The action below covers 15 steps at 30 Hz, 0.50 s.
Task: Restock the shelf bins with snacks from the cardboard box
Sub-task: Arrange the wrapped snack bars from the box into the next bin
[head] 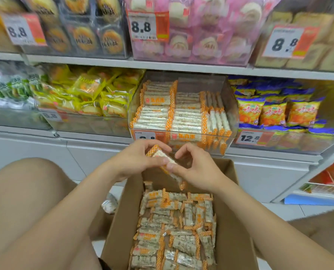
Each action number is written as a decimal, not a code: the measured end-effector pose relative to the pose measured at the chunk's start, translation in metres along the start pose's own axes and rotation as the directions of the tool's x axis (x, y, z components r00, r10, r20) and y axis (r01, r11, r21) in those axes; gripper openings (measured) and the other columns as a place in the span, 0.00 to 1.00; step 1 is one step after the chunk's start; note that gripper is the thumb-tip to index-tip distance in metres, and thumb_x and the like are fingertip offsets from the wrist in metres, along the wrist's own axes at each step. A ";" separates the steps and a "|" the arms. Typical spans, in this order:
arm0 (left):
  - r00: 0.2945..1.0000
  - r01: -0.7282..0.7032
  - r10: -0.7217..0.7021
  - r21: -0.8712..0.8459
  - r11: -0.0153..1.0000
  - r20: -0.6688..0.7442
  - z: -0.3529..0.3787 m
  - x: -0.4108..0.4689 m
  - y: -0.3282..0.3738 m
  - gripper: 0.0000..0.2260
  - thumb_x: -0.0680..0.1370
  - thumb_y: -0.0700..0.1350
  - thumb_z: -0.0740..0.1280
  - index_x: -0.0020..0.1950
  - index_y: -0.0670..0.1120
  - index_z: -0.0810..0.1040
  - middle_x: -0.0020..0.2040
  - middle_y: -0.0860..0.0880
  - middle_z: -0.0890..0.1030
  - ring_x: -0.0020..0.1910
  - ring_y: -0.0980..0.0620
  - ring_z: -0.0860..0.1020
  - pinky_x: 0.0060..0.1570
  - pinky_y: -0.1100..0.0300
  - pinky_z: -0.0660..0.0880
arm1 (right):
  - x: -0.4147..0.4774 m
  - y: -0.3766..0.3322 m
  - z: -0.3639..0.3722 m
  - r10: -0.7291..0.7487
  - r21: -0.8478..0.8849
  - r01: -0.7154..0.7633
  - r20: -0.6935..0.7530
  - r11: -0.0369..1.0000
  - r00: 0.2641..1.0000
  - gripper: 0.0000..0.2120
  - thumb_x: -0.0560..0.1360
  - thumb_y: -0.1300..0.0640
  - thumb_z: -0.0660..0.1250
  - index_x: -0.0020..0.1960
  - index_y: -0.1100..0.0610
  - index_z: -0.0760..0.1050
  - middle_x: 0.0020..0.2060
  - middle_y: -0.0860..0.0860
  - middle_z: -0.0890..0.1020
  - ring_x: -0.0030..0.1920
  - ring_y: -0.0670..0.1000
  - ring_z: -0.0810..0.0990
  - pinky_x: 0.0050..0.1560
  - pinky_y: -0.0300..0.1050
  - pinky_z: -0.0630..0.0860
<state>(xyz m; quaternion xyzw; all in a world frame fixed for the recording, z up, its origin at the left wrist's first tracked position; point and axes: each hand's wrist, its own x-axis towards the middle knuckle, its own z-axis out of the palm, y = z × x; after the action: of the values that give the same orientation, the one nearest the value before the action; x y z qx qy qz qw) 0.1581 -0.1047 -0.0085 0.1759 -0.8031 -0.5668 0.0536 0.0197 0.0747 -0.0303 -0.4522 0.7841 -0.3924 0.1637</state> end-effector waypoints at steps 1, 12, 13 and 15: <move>0.999 -0.032 0.031 -0.027 0.999 -0.019 -0.008 0.001 0.009 0.10 0.77 0.45 0.78 0.58 0.52 0.86 0.57 0.51 0.85 0.60 0.48 0.81 0.56 0.51 0.81 | 0.004 -0.007 -0.006 -0.028 0.016 0.027 0.014 0.999 1.000 0.14 0.74 0.41 0.77 0.51 0.45 0.75 0.45 0.41 0.80 0.43 0.41 0.78 0.43 0.37 0.70; 0.854 -0.059 0.311 0.517 0.854 -0.417 -0.055 0.041 0.033 0.15 0.82 0.51 0.69 0.68 0.49 0.77 0.58 0.51 0.80 0.58 0.51 0.78 0.58 0.53 0.75 | 0.096 -0.047 -0.060 -0.218 -0.309 0.191 -0.054 0.932 0.975 0.16 0.81 0.52 0.66 0.68 0.49 0.72 0.60 0.45 0.80 0.57 0.46 0.80 0.57 0.47 0.77; 0.859 -0.007 0.311 0.599 0.801 -0.406 -0.051 0.044 0.030 0.17 0.82 0.50 0.68 0.70 0.47 0.75 0.59 0.49 0.79 0.61 0.48 0.77 0.60 0.51 0.74 | 0.109 -0.044 -0.060 -0.216 -0.373 0.185 -0.044 0.909 0.975 0.18 0.81 0.53 0.65 0.70 0.51 0.71 0.62 0.48 0.79 0.61 0.50 0.79 0.61 0.50 0.77; 0.900 0.114 0.224 0.697 0.708 -0.374 -0.040 0.047 0.025 0.25 0.82 0.50 0.66 0.77 0.44 0.67 0.66 0.45 0.73 0.67 0.43 0.71 0.65 0.45 0.72 | 0.134 -0.037 -0.056 -0.187 -0.452 0.154 -0.028 0.878 0.982 0.19 0.82 0.55 0.64 0.72 0.53 0.70 0.65 0.52 0.78 0.64 0.54 0.78 0.63 0.55 0.77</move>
<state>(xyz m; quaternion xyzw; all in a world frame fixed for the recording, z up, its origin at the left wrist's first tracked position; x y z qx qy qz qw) 0.1204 -0.1488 0.0229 0.2790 -0.9300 -0.1618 0.1762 -0.0647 -0.0216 0.0472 -0.5308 0.8157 -0.2297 -0.0079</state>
